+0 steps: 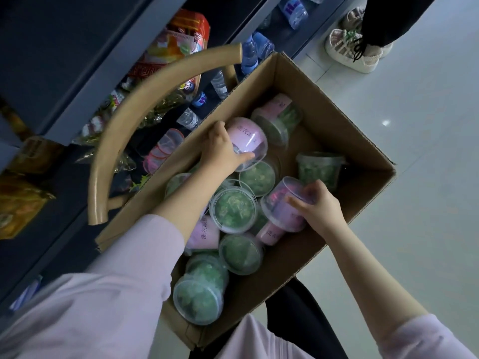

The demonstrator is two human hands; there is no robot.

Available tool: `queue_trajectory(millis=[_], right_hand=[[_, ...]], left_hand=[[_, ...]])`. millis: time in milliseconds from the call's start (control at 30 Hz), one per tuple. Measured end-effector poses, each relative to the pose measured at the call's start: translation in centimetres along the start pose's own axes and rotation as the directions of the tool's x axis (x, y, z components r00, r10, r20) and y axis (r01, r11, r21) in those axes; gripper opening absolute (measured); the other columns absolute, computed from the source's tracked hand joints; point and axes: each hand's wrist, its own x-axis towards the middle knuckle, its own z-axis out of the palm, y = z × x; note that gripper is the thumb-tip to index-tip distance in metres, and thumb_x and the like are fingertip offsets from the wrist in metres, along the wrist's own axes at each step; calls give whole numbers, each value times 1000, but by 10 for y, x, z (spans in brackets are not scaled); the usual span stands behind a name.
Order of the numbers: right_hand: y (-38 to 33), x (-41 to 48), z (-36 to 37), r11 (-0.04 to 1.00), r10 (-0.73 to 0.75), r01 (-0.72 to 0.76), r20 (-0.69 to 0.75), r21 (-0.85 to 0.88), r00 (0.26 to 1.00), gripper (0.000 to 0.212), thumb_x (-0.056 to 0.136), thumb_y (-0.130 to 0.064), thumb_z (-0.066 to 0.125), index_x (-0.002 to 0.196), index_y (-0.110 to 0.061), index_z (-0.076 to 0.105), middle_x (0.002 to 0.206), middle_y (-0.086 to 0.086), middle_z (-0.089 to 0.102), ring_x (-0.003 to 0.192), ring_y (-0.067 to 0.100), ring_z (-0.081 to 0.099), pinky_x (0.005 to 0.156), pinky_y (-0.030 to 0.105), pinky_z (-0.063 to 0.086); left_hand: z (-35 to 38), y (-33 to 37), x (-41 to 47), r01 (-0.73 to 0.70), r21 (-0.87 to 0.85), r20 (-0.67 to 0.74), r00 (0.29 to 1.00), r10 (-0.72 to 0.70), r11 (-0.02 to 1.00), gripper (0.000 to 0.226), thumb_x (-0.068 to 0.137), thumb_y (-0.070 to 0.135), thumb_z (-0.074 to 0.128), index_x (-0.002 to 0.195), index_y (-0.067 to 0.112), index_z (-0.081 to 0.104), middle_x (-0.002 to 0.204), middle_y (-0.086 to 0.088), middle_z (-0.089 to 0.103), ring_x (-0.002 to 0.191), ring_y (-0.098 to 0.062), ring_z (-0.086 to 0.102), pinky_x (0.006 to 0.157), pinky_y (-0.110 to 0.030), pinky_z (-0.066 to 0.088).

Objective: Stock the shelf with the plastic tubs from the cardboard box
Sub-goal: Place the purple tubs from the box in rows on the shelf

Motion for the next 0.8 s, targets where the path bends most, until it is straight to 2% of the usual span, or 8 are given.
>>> queue_trajectory(millis=[100, 200, 300, 433, 533, 600, 700, 800], right_hand=[[-3, -5, -5, 999, -51, 51, 26, -5, 998, 38, 81, -41, 70, 117, -33, 63, 113, -8, 68, 108, 17, 61, 88, 29, 47], [-7, -16, -11, 997, -71, 71, 19, 3, 997, 45, 84, -50, 64, 126, -35, 62, 124, -10, 66, 117, 12, 58, 99, 30, 45], [-14, -35, -21, 957, -2, 9, -23, 291, 1000, 40, 84, -47, 67, 118, -25, 67, 116, -2, 70, 108, 12, 64, 95, 39, 52], [-39, -70, -30, 813, -17, -16, 53, 582, 998, 23, 86, -37, 66, 103, -21, 64, 93, 2, 73, 78, 5, 71, 60, 22, 55], [-66, -105, -25, 739, -144, 14, 137, 673, 980, 40, 89, -40, 60, 119, -15, 55, 89, -3, 74, 88, 16, 71, 72, 30, 59], [-85, -135, -17, 670, -257, 25, 200, 742, 946, 52, 90, -40, 56, 137, -22, 44, 113, -3, 70, 104, 21, 67, 87, 38, 55], [-117, -196, 3, 589, -425, 31, 277, 808, 861, 55, 94, -43, 49, 146, -40, 30, 144, -1, 49, 124, 24, 56, 105, 45, 43], [-151, -266, 34, 522, -562, 50, 298, 852, 772, 52, 98, -46, 42, 144, -24, 40, 141, 7, 53, 127, 24, 54, 100, 37, 48]], left_hand=[[-9, -9, -6, 58, 60, 54, 997, -61, 997, 88, 72, 54, 74, 132, 0, 39, 134, -21, 44, 121, -33, 44, 99, -38, 36], [-24, -23, -28, 106, 9, 15, 994, -106, 994, 82, 68, 70, 65, 121, 8, 54, 116, -12, 59, 96, -28, 55, 66, -30, 41], [-45, -43, -64, 193, -131, 17, 981, -192, 972, 87, 54, 92, 50, 111, 26, 59, 98, 5, 63, 81, -18, 58, 61, -28, 45], [-70, -63, -122, 215, -699, 92, 973, -213, 682, 49, 62, 72, 69, 99, 40, 67, 98, 9, 73, 94, -15, 69, 87, -46, 55], [-94, -70, -171, 149, -889, 56, 974, -220, 432, 27, 68, 53, 72, 91, 39, 71, 102, 2, 73, 92, -13, 70, 77, -35, 58], [-115, -81, -212, 96, -943, 19, 971, -239, 318, 29, 74, 45, 69, 99, 31, 69, 102, 4, 73, 97, -13, 69, 78, -30, 57], [-151, -108, -284, 9, -980, -42, 967, -251, 197, 31, 79, 39, 65, 103, 20, 65, 104, -2, 73, 103, -19, 67, 89, -37, 52], [-187, -149, -362, -141, -982, -171, 947, -273, 126, 34, 80, 31, 70, 112, 25, 59, 110, 3, 71, 106, -16, 66, 89, -36, 54]])
